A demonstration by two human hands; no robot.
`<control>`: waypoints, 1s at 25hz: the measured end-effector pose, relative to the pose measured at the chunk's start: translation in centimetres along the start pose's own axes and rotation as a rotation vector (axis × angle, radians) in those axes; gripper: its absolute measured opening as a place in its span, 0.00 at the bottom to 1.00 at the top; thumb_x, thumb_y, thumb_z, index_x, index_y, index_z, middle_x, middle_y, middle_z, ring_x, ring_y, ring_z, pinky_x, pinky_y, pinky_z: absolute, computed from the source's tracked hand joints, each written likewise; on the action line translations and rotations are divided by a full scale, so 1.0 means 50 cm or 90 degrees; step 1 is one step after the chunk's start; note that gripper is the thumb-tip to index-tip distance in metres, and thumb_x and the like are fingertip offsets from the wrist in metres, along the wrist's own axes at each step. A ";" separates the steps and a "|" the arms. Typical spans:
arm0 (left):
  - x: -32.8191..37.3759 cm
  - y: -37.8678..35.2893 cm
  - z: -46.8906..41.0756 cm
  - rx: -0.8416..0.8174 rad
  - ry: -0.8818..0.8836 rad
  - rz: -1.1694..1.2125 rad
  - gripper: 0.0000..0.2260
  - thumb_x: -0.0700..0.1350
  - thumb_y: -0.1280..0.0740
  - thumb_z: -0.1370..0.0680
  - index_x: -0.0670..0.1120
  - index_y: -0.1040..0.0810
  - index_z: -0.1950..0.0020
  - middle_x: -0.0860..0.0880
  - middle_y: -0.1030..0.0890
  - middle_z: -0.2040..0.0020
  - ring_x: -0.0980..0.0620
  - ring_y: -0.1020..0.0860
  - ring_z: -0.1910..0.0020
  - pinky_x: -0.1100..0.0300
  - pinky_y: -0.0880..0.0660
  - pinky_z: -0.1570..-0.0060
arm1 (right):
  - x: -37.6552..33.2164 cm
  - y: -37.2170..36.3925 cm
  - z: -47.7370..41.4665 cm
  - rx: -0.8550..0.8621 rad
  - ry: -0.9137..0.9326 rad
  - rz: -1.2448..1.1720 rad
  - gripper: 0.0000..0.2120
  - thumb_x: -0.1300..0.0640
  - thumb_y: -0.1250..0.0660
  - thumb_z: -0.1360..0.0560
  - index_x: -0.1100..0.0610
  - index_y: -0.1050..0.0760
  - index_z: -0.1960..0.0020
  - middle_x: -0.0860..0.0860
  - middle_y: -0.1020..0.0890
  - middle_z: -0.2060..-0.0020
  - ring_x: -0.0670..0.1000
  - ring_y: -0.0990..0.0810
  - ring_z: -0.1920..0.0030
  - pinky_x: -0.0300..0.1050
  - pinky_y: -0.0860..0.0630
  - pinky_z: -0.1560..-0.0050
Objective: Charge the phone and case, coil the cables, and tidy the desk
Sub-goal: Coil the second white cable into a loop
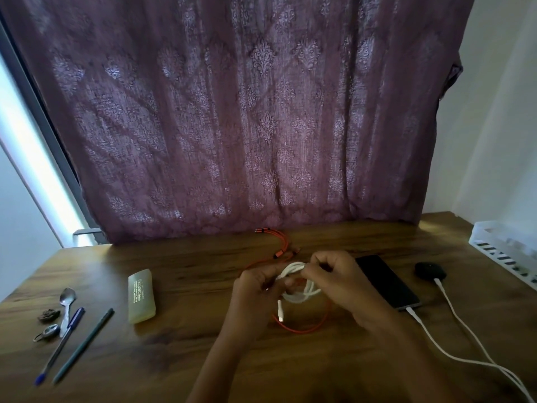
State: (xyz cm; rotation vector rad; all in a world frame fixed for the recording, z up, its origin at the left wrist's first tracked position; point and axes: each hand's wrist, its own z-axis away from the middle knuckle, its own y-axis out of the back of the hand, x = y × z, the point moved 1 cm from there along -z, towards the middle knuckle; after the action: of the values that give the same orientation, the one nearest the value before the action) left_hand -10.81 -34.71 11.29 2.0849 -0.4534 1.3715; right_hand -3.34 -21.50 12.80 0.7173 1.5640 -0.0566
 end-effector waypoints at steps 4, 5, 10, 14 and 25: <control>0.004 -0.005 -0.003 0.098 -0.068 -0.146 0.15 0.37 0.32 0.26 0.58 0.17 0.57 0.61 0.19 0.67 0.63 0.21 0.63 0.70 0.27 0.65 | -0.007 0.026 -0.011 -0.081 -0.094 -0.184 0.17 0.62 0.33 0.28 0.55 0.28 0.75 0.46 0.28 0.78 0.41 0.30 0.74 0.33 0.35 0.71; 0.001 -0.004 -0.005 0.131 -0.046 -0.136 0.13 0.38 0.32 0.26 0.57 0.17 0.57 0.60 0.18 0.68 0.62 0.20 0.64 0.67 0.25 0.65 | -0.005 0.032 -0.013 -0.094 -0.082 -0.246 0.14 0.61 0.34 0.28 0.56 0.26 0.72 0.47 0.27 0.77 0.43 0.28 0.72 0.34 0.32 0.69; -0.012 -0.001 -0.013 0.173 0.038 -0.089 0.11 0.41 0.31 0.26 0.58 0.19 0.57 0.64 0.18 0.68 0.62 0.19 0.64 0.57 0.21 0.57 | 0.006 0.039 -0.010 -0.034 -0.033 -0.266 0.04 0.63 0.32 0.28 0.63 0.20 0.58 0.45 0.28 0.80 0.41 0.30 0.77 0.37 0.28 0.66; -0.020 0.002 -0.015 0.174 0.038 -0.108 0.10 0.40 0.32 0.26 0.55 0.17 0.58 0.63 0.19 0.70 0.63 0.20 0.65 0.64 0.24 0.61 | 0.001 0.046 -0.012 0.131 0.106 0.121 0.03 0.55 0.26 0.32 0.50 0.18 0.64 0.47 0.19 0.73 0.45 0.22 0.71 0.41 0.26 0.69; -0.052 0.009 -0.025 0.219 0.147 0.125 0.10 0.41 0.33 0.25 0.54 0.15 0.60 0.48 0.15 0.63 0.43 0.17 0.56 0.40 0.24 0.48 | 0.086 0.067 -0.034 0.177 0.082 0.171 0.02 0.46 0.32 0.28 0.42 0.21 0.59 0.39 0.18 0.64 0.39 0.20 0.58 0.41 0.23 0.57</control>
State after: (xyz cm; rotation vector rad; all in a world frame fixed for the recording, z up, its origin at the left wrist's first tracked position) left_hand -13.01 -34.37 9.40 2.1539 -0.3498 1.8944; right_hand -3.07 -16.35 10.38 1.1638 1.5853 -0.0293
